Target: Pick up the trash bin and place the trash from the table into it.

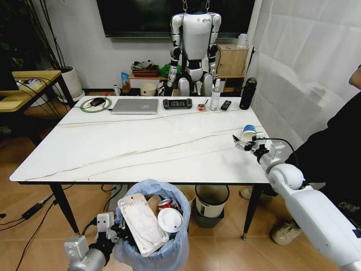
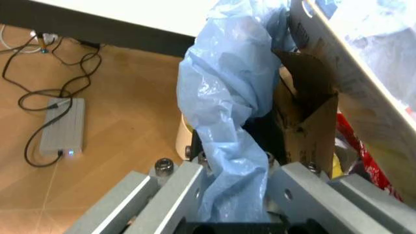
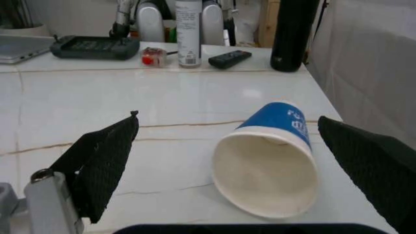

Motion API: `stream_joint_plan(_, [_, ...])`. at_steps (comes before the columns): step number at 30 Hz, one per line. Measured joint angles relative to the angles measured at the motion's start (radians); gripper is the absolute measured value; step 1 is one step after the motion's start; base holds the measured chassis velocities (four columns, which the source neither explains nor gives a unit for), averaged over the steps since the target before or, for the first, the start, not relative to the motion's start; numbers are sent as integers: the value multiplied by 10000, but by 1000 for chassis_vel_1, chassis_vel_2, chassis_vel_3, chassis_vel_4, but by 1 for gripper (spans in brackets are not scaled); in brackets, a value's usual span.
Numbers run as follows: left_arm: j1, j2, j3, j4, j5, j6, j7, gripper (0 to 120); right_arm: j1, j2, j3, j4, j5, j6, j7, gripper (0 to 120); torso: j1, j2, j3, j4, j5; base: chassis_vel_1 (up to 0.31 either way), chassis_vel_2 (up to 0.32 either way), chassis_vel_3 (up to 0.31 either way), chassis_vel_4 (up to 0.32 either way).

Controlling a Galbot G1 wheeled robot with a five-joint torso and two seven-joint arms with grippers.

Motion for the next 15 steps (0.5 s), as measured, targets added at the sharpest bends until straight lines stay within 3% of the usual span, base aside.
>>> stream_joint_plan(4, [-35, 87, -9, -86, -97, 24, -3, 0, 507, 13, -190, -873, -26, 114, -208, 100, 1, 0, 1, 1, 3, 0, 0, 0, 0])
stream_joint_plan(15, [40, -117, -47, -285, -81, 30, -3, 0, 361, -203, -193, -1430, -128, 224, -599, 100, 0, 1, 0, -2, 4, 0, 0, 0, 0])
